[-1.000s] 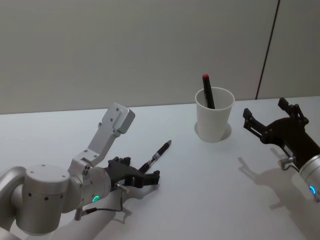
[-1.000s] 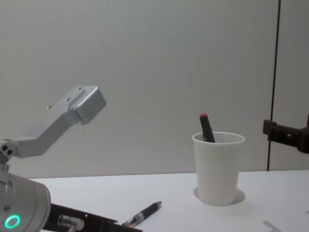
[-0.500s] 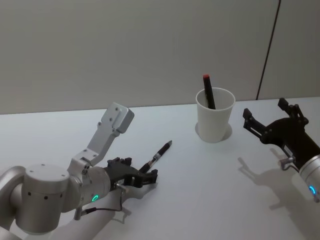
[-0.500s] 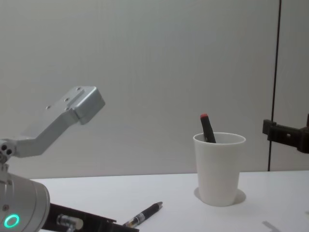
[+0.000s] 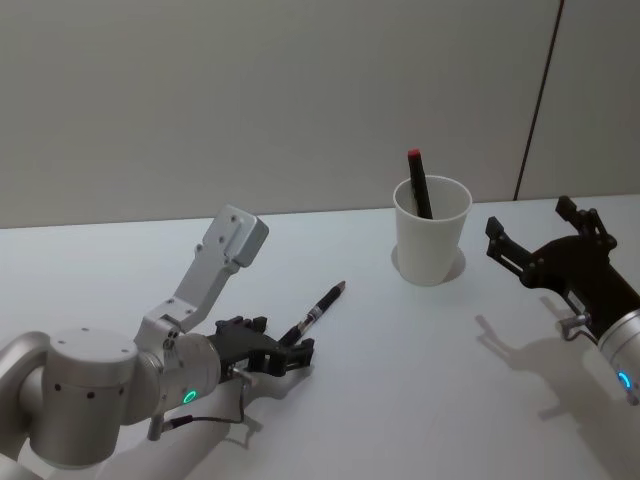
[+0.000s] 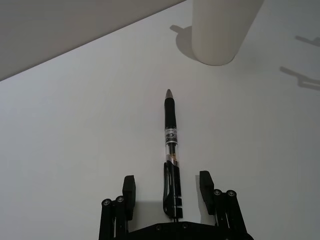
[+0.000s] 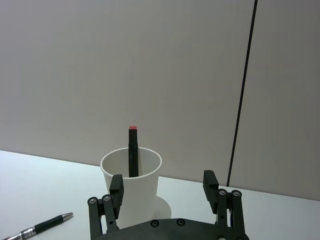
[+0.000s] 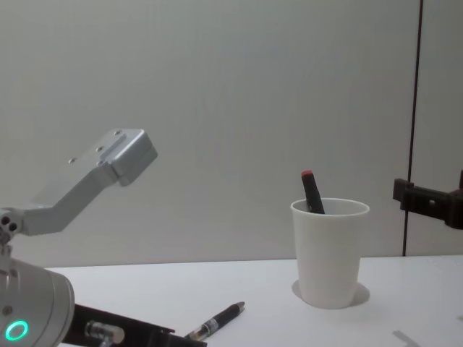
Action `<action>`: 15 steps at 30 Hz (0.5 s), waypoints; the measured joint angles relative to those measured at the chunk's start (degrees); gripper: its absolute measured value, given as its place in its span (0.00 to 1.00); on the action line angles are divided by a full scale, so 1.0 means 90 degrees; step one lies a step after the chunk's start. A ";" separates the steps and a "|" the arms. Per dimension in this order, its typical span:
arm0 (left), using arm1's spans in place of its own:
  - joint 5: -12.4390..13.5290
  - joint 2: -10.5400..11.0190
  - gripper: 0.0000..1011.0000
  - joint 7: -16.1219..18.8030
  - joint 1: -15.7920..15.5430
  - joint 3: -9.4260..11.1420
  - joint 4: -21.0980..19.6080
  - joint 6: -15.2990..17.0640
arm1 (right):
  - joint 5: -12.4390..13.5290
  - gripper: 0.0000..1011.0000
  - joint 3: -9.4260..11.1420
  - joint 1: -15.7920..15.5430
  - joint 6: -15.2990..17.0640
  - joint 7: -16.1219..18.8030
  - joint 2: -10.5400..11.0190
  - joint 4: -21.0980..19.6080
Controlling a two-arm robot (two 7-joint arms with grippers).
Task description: Place the pen into the pen holder.
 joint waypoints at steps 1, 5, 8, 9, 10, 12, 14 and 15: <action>0.0006 0.0005 0.77 -0.0022 0.0000 0.0000 -0.0001 -0.0003 | 0.0000 0.99 0.0000 0.0000 0.0000 0.0000 0.0000 0.0000; 0.0047 0.0033 0.75 -0.0167 0.0006 0.0013 -0.0017 -0.0036 | 0.0000 0.99 0.0000 0.0000 0.0000 0.0000 0.0000 0.0000; 0.0076 0.0055 0.73 -0.0292 0.0016 0.0031 -0.0037 -0.0064 | 0.0000 0.99 0.0000 0.0000 0.0000 0.0000 0.0000 0.0000; 0.0082 0.0059 0.72 -0.0320 0.0018 0.0037 -0.0042 -0.0070 | 0.0000 0.99 0.0000 0.0000 0.0000 0.0000 0.0000 0.0000; 0.0087 0.0062 0.72 -0.0340 0.0019 0.0040 -0.0045 -0.0074 | 0.0000 0.99 0.0000 0.0000 0.0000 0.0000 0.0000 0.0000; 0.0104 0.0072 0.70 -0.0407 0.0025 0.0049 -0.0056 -0.0089 | 0.0000 0.99 0.0000 0.0000 0.0000 0.0000 0.0000 0.0000; 0.0116 0.0081 0.69 -0.0460 0.0030 0.0059 -0.0068 -0.0102 | 0.0000 0.99 0.0000 0.0000 0.0000 0.0000 0.0000 0.0000; 0.0120 0.0084 0.69 -0.0475 0.0031 0.0061 -0.0071 -0.0106 | 0.0000 0.99 0.0000 0.0000 0.0000 0.0000 0.0000 0.0000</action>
